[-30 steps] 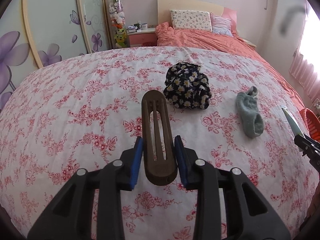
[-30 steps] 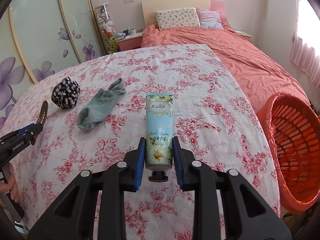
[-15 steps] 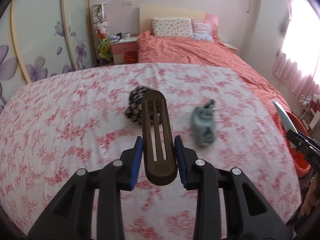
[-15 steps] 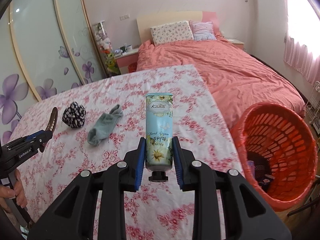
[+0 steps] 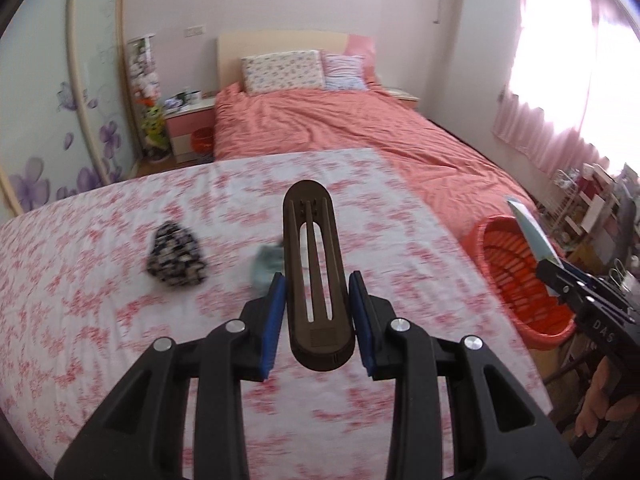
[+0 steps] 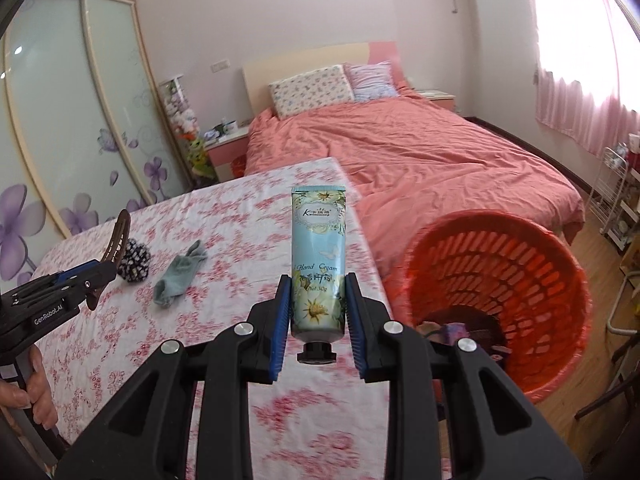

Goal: Collect trash
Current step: 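Carry the clip and cream tube over the orange basket, then open both tools to drop the clip and tube into the basket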

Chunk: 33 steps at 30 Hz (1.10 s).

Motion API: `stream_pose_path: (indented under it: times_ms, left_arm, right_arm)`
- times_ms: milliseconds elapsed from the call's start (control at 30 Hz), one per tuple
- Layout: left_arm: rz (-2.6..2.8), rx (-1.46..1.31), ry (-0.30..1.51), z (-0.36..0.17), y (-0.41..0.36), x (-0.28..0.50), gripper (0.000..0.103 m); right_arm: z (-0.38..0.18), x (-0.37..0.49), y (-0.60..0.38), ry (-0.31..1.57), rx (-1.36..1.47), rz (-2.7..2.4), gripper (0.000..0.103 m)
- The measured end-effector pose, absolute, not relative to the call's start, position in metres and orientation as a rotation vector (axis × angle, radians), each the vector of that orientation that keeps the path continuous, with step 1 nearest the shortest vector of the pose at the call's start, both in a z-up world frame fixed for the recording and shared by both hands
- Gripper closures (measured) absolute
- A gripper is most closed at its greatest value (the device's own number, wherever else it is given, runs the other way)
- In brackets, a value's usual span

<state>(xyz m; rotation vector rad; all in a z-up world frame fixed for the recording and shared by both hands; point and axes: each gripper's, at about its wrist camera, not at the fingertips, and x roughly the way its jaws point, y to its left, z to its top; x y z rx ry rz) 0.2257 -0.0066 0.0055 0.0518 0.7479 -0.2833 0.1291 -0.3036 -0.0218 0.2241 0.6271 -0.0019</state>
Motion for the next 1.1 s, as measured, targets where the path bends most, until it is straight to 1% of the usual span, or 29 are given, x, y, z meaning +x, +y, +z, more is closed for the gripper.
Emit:
stream_pose_path:
  times_ms: [400,633,833,967,1000,1033,1067,1100]
  left_arm:
    - [-0.535,0.079,0.732,0.010,-0.133,0.217,0.071]
    - [-0.664,0.110,0.757,-0.005,-0.213,0.213,0.071]
    - [-0.724,0.125,0.785,-0.020,-0.262,0.222,0.071]
    - [-0.727,0.144,0.807,-0.031,-0.280,0.234,0.070]
    - [-0.721,0.147,0.814,-0.035,-0.283,0.236,0.068]
    - [-0.709,0.147,0.821,-0.039,-0.284,0.239,0.060]
    - [-0.693,0.141,0.833,-0.043,-0.282,0.243,0.054]
    - [-0.677,0.134,0.840,-0.046,-0.280,0.246,0.050]
  right_arm:
    - [-0.025,0.105,-0.387,0.584,0.299,-0.152,0.076]
    - [-0.037,0.105,-0.426,0.586,0.337,-0.215,0.076]
    - [-0.048,0.112,-0.449,0.591,0.375,-0.243,0.076]
    - [-0.057,0.122,-0.460,0.600,0.414,-0.237,0.076]
    - [-0.060,0.124,-0.463,0.603,0.421,-0.230,0.075]
    - [-0.064,0.127,-0.465,0.617,0.432,-0.222,0.075]
    - [-0.068,0.130,-0.467,0.629,0.442,-0.220,0.074]
    - [-0.072,0.132,-0.469,0.638,0.453,-0.222,0.070]
